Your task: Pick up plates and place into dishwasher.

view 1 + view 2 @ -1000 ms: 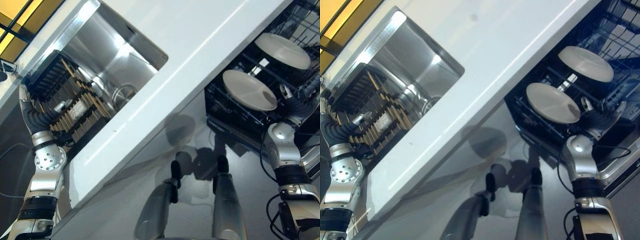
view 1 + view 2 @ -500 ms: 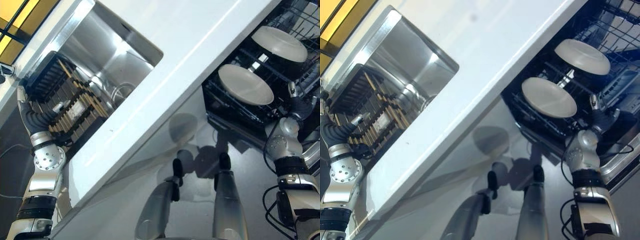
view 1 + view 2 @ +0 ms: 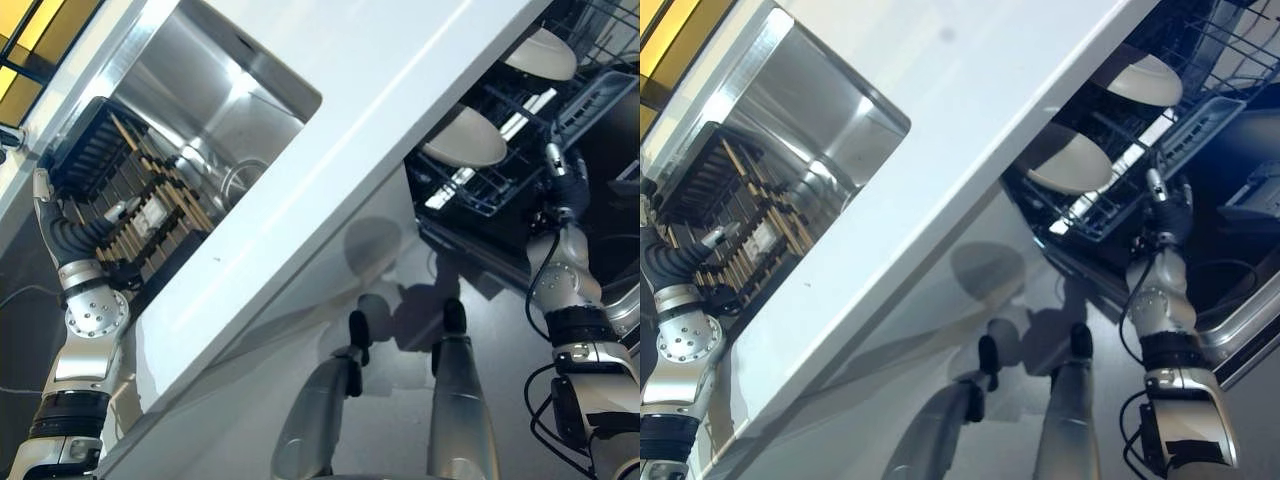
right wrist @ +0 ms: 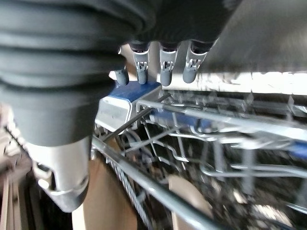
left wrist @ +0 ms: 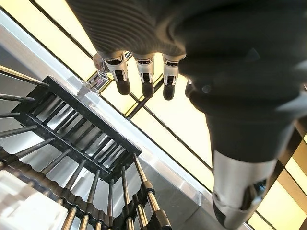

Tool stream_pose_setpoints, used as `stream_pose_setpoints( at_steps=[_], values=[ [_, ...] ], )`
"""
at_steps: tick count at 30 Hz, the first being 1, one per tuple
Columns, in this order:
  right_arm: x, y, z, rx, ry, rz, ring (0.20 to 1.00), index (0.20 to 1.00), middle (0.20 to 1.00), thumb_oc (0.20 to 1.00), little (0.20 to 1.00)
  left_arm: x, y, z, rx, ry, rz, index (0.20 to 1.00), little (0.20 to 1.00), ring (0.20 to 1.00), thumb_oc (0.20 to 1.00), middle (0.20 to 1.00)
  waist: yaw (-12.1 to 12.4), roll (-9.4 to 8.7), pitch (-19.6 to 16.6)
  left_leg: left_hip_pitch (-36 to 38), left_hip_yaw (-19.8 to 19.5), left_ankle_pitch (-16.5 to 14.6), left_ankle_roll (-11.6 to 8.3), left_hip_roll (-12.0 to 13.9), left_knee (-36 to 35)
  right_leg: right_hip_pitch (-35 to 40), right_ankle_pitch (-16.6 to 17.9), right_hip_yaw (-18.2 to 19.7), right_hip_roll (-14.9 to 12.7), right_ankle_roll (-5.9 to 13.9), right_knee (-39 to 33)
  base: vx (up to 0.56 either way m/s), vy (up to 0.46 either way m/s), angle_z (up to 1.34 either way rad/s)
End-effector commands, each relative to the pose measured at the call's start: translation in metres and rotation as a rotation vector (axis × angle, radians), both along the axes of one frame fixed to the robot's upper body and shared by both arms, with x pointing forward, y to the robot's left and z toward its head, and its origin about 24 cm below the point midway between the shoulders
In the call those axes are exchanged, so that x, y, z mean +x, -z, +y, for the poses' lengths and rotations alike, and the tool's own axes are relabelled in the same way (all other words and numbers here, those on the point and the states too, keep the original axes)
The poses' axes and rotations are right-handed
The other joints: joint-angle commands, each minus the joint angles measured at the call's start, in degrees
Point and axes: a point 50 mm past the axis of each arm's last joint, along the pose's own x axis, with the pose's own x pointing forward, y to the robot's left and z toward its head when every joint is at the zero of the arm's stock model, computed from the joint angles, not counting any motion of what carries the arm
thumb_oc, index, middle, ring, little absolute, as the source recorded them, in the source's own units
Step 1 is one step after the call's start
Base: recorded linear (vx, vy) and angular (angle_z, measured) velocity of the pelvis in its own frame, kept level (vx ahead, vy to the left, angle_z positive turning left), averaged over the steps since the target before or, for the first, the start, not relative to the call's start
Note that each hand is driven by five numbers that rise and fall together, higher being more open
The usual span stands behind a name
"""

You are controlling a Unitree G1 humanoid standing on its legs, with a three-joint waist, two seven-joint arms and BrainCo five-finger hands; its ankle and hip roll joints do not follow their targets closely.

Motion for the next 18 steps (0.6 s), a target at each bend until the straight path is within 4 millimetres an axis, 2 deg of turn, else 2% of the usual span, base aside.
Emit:
stream_pose_setpoints(
  at_steps=[1, 3, 9, 13, 18],
  values=[
    [0.0, -0.067, 0.121, -0.297, -0.591, -0.348, 1.0, 1.0, 1.0, 1.0, 1.0, 0.007, 0.034, -0.06, -0.127, 0.208, 0.035, 1.0, 1.0, 1.0, 1.0, 1.0, 2.09, -2.94, 3.24, -4.93, -1.36, 0.76, 4.49, -4.64, 1.91, 1.38, -1.16, -7.31, 3.04, -3.87, -5.24, 0.0, -0.04, 0.03],
    [-0.008, -0.072, 0.134, -0.359, -0.678, -0.4, 1.0, 1.0, 1.0, 1.0, 1.0, 0.006, 0.032, -0.056, -0.115, 0.207, 0.033, 1.0, 1.0, 1.0, 1.0, 1.0, 2.51, -3.72, 3.08, -4.87, -1.61, 0.87, 4.48, -4.59, 1.72, 1.81, -0.98, -7.8, 3.03, -3.7, -5.68, 0.0, -0.048, 0.07],
    [-0.025, -0.082, 0.155, -0.467, -0.87, -0.526, 1.0, 1.0, 1.0, 1.0, 1.0, 0.005, 0.027, -0.045, -0.088, 0.21, 0.031, 1.0, 1.0, 1.0, 1.0, 1.0, 3.68, -5.49, 2.45, -4.52, -2.32, 0.75, 4.58, -4.57, 1.46, 3.31, -0.42, -9.0, 3.04, -3.26, -7.15, 0.0, -0.047, 0.04],
    [-0.029, -0.084, 0.155, -0.479, -0.892, -0.564, 1.0, 1.0, 1.0, 1.0, 1.0, 0.006, 0.021, -0.038, -0.057, 0.222, 0.036, 1.0, 1.0, 1.0, 1.0, 1.0, 4.33, -6.9, 1.76, -3.96, -2.81, 0.28, 4.74, -4.42, 1.5, 4.95, 0.08, -9.87, 3.18, -3.01, -8.37, -0.01, -0.075, 0.12],
    [-0.027, -0.076, 0.142, -0.469, -0.836, -0.542, 1.0, 1.0, 1.0, 1.0, 1.0, 0.007, 0.015, -0.031, -0.034, 0.218, 0.03, 1.0, 1.0, 1.0, 1.0, 1.0, 4.26, -8.47, 0.33, -1.68, -2.95, -0.36, 4.85, -4.2, 0.47, 8.25, 0.96, -10.41, 3.42, -2.74, -11.41, -0.01, -0.038, 0.09]
  ],
)
